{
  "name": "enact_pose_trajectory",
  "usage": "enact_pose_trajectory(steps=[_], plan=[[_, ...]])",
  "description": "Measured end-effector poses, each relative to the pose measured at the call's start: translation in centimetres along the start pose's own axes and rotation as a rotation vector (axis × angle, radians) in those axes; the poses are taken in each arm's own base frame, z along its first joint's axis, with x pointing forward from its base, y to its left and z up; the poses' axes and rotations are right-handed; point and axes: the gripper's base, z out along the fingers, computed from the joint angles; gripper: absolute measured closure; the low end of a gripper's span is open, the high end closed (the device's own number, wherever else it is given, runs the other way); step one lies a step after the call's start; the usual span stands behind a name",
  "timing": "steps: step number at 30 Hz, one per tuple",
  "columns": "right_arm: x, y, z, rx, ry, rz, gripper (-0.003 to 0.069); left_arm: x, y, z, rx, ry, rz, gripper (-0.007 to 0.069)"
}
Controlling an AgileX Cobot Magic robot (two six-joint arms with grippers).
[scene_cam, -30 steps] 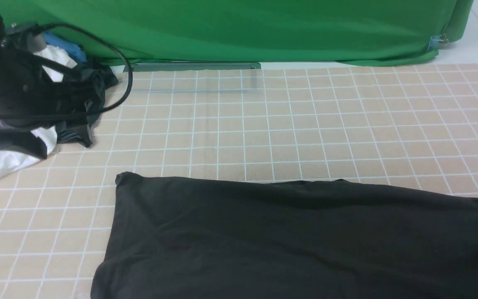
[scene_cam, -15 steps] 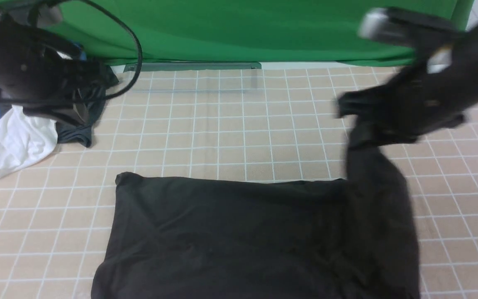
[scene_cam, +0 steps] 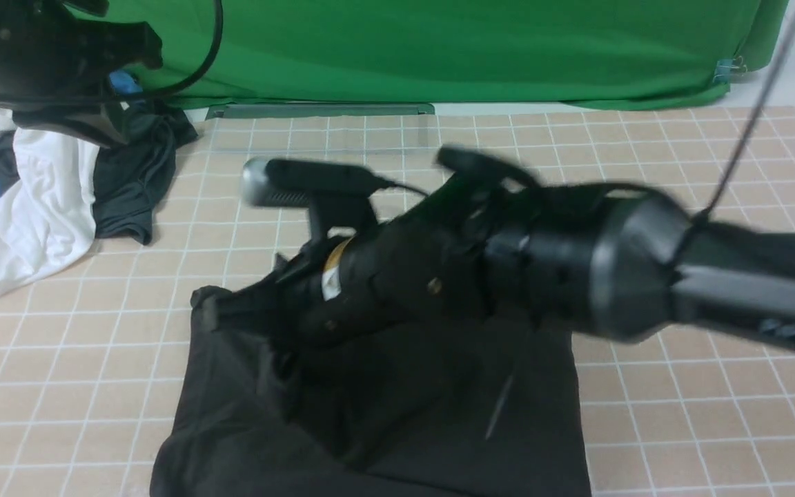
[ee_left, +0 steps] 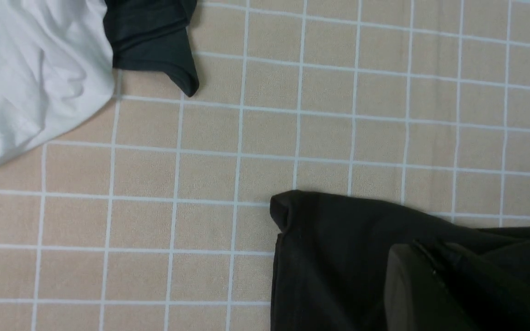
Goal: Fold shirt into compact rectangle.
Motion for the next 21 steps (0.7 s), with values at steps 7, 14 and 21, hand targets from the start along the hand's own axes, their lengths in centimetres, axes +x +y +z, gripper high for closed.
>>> enact_pose_trajectory(steps=[7,14,21], plan=[[1.7,0.8,2.4,-0.042,-0.012,-0.002,0.0457,-0.3,0.0,0.0,0.003,-0.03,-0.011,0.061],[1.1,1.3,1.9,-0.045,-0.01,-0.016,0.0087,-0.4,0.0,0.0,0.006,-0.048,-0.027,0.0606],[-1.1,0.3,-4.9,0.092,0.198,-0.221,0.0309,-0.1,0.0,0.0,-0.005,-0.01,-0.026,0.0579]])
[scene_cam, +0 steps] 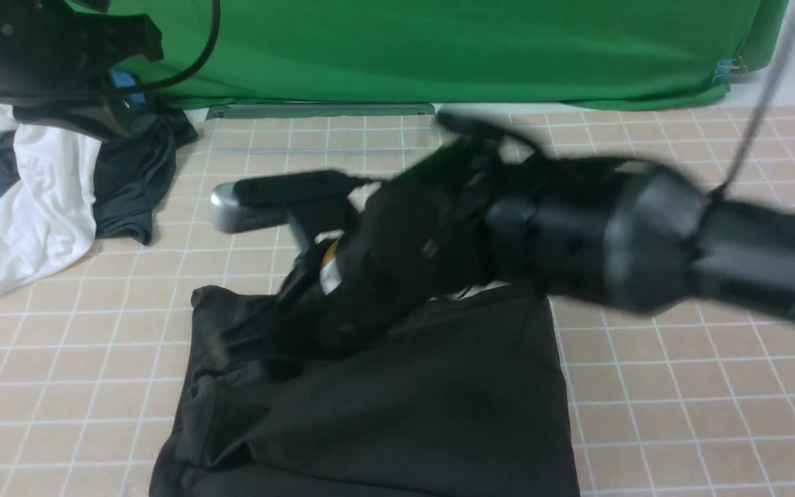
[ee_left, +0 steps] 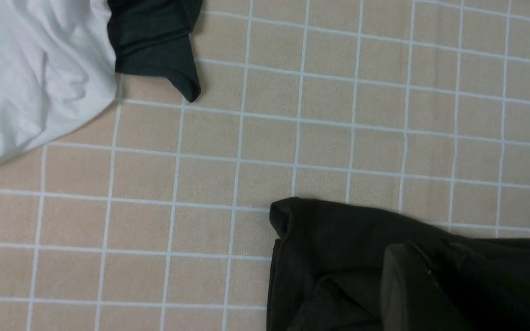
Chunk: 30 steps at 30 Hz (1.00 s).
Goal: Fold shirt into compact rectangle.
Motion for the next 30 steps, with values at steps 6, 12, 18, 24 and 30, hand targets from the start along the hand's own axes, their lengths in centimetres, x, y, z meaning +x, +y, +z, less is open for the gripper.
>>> enact_pose_trajectory(steps=[6,12,18,24,30], plan=[[0.0,-3.6,-10.0,0.151,0.038,-0.133,0.0622,0.0,0.0,0.0,0.0,0.005,-0.001,0.0553],[4.0,-5.6,-23.4,0.304,-0.204,-0.238,0.0633,0.1,0.0,0.0,0.005,0.007,-0.004,0.055],[11.6,-7.4,-30.0,0.258,-0.419,-0.268,0.0633,0.1,-0.3,0.0,0.036,0.01,-0.017,0.0546],[18.7,-9.9,-29.7,0.145,-0.759,-0.331,0.0634,0.1,-0.7,0.0,0.082,0.016,-0.038,0.0535],[20.8,-11.2,-24.3,0.07,-0.918,-0.409,0.0634,0.1,-0.8,0.0,0.091,0.017,-0.042,0.0531]])
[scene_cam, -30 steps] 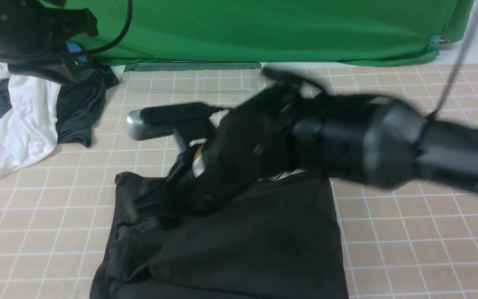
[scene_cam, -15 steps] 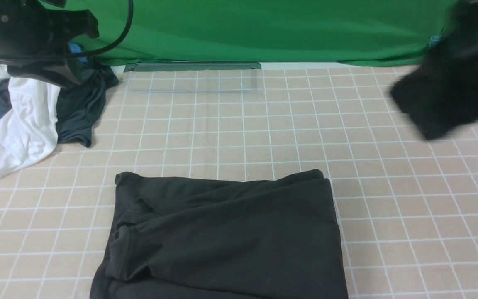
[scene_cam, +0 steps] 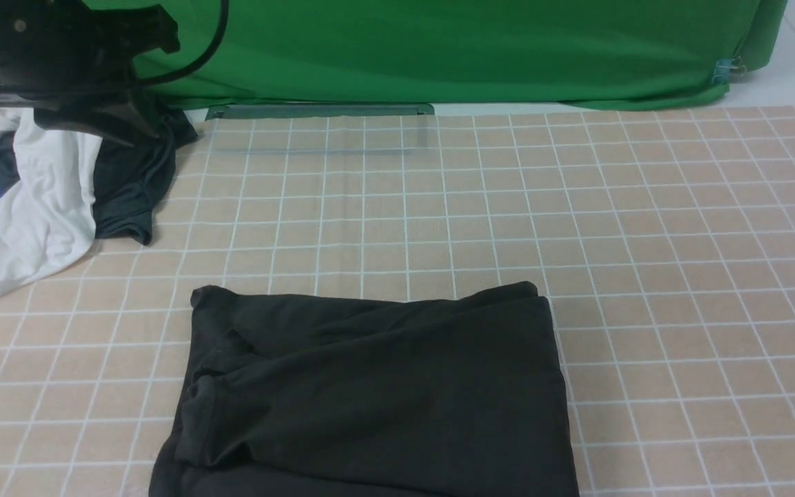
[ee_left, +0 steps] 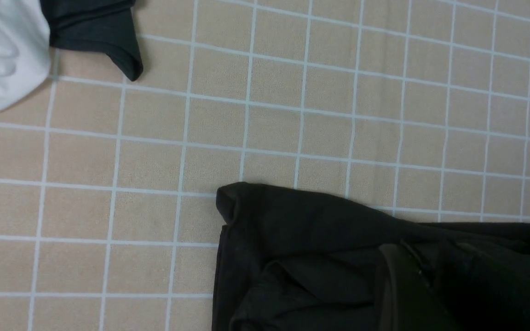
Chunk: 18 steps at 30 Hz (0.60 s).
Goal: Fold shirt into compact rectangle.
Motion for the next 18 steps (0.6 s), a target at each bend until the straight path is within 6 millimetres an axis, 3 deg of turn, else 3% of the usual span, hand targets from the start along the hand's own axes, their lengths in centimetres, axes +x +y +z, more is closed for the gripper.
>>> enact_pose_trajectory(steps=[18], plan=[[0.13,0.21,0.33,-0.02,-0.081,0.007,0.062,-0.03,-0.01,0.0,0.001,-0.003,0.0,0.0517]])
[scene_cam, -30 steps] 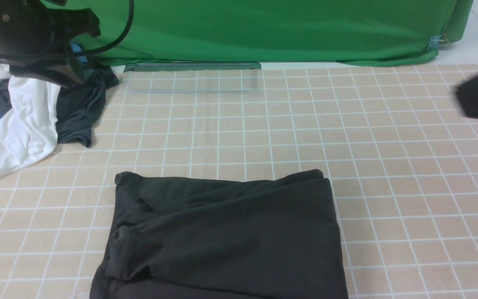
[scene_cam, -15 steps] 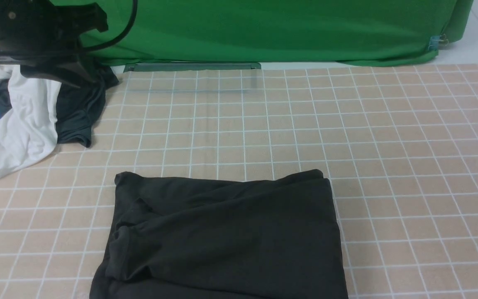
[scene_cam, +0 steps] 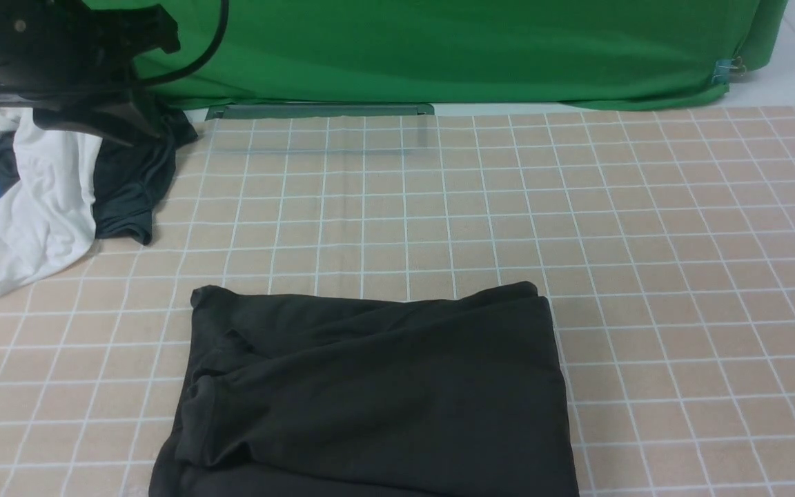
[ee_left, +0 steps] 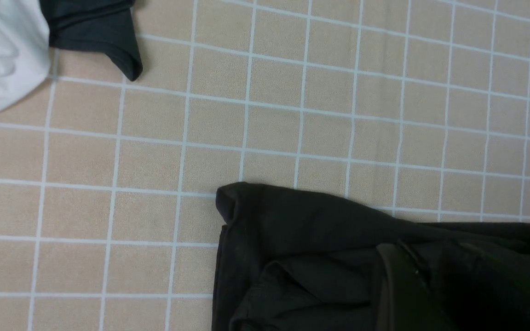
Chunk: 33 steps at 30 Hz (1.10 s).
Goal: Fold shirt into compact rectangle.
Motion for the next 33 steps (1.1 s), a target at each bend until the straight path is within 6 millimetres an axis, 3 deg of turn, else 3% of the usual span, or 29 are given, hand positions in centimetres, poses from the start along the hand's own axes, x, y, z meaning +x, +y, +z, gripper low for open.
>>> enact_pose_trajectory(steps=[10,15,18,25,33], plan=[[0.0,0.0,-0.1,0.0,-0.006,0.001,0.0587,-0.8,-0.3,0.0,0.036,-0.09,-0.005,0.0517],[0.3,-0.8,-1.5,0.097,-0.096,0.005,0.058,-0.8,-0.4,0.0,0.041,-0.087,-0.008,0.0517],[2.6,-2.0,-2.4,0.277,-0.153,0.0,0.0571,-0.7,-0.4,0.0,0.04,-0.077,-0.008,0.0517],[9.0,-3.4,-3.4,0.558,-0.074,0.019,0.0561,-0.7,-0.5,0.0,0.058,-0.075,-0.017,0.0517],[13.1,-3.7,-3.6,0.637,-0.013,0.043,0.055,-0.7,-0.5,0.0,0.058,-0.073,-0.015,0.0517]])
